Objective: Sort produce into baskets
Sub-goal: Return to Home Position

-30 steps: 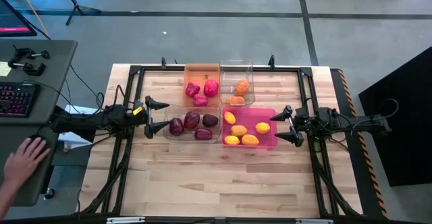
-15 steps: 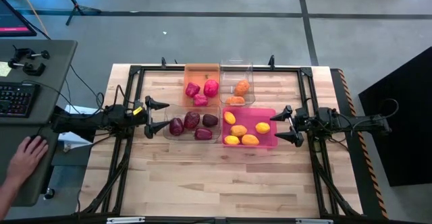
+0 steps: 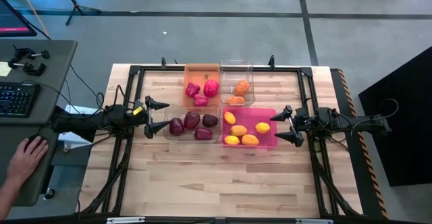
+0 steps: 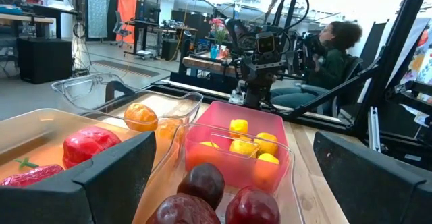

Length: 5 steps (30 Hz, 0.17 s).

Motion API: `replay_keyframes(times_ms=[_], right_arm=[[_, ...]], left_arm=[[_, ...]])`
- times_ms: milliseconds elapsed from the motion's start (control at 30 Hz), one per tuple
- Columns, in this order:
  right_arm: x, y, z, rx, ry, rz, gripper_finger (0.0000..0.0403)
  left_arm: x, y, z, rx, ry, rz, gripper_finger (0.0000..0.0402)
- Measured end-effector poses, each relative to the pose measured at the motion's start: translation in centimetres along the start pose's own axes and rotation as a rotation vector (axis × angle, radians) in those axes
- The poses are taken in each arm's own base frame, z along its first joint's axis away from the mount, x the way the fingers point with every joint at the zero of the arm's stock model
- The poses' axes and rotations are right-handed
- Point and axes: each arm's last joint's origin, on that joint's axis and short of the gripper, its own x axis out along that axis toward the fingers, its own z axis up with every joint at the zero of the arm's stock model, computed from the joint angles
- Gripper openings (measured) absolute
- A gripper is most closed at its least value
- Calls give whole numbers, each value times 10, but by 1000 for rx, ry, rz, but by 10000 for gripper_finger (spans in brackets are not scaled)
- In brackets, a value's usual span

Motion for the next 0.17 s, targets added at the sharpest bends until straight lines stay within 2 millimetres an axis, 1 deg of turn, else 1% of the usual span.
replay_keyframes(times_ms=[167], right_arm=[[0, 0, 0, 0, 0, 0, 376]], left_arm=[[0, 0, 0, 0, 0, 0, 390]])
